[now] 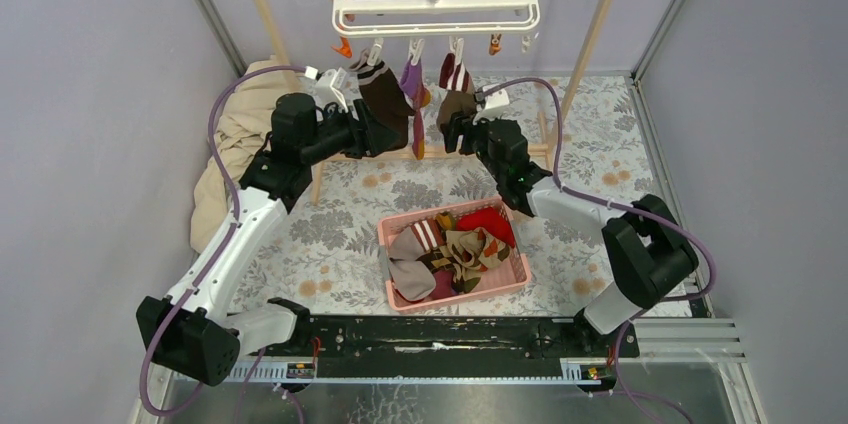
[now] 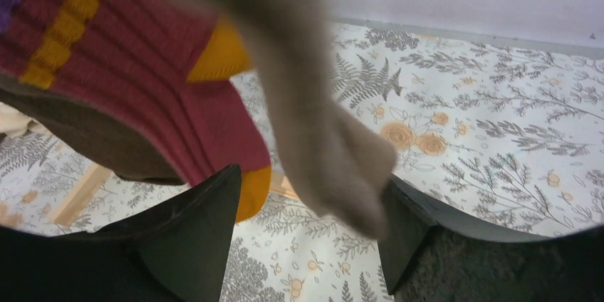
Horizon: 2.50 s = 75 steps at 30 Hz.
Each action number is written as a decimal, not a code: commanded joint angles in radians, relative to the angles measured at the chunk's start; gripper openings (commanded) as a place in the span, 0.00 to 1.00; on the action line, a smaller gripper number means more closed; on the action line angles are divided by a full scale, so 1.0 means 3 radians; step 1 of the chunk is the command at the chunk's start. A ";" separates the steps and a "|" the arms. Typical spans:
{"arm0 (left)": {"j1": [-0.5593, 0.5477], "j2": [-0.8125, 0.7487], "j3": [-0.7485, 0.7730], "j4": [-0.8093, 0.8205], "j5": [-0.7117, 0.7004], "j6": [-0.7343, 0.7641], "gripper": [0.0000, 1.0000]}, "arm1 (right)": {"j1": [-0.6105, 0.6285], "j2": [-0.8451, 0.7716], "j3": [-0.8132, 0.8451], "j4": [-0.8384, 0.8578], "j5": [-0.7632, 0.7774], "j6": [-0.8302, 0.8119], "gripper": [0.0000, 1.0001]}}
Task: Remove the socks clipped to the hanger
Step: Remove the sock from the hanger.
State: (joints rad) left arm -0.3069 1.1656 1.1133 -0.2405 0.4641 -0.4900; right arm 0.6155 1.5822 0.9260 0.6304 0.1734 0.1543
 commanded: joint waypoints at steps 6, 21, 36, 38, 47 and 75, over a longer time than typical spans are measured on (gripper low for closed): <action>0.0012 -0.0139 0.0132 -0.0085 0.0049 0.0142 0.59 | -0.0137 0.0187 0.0156 0.0818 -0.0203 0.0292 0.73; 0.0008 -0.0212 0.0250 -0.0251 0.0076 0.0187 0.59 | -0.0615 0.0734 0.0252 0.1819 -0.1348 0.1238 0.24; 0.0005 -0.0205 0.0779 -0.0204 0.0518 -0.0028 0.68 | -0.0719 -0.0300 -0.0267 0.1117 -0.1806 0.1416 0.00; 0.0000 -0.0164 0.0858 -0.0144 0.0535 -0.0053 0.74 | -0.0717 -0.0451 -0.0294 0.0934 -0.1910 0.1433 0.00; -0.0081 -0.0022 0.0893 0.0452 0.0641 -0.0299 0.99 | -0.0726 -0.0969 -0.0244 0.0171 -0.2467 0.1534 0.00; -0.0710 0.1002 0.1246 0.1422 -0.0307 -0.0243 0.95 | -0.1011 -0.1353 -0.0290 0.0128 -0.3635 0.2276 0.00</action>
State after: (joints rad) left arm -0.5167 1.4277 1.4265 0.0940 0.4610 -0.6079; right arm 0.3176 1.2091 0.8288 0.6247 -0.8703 0.8173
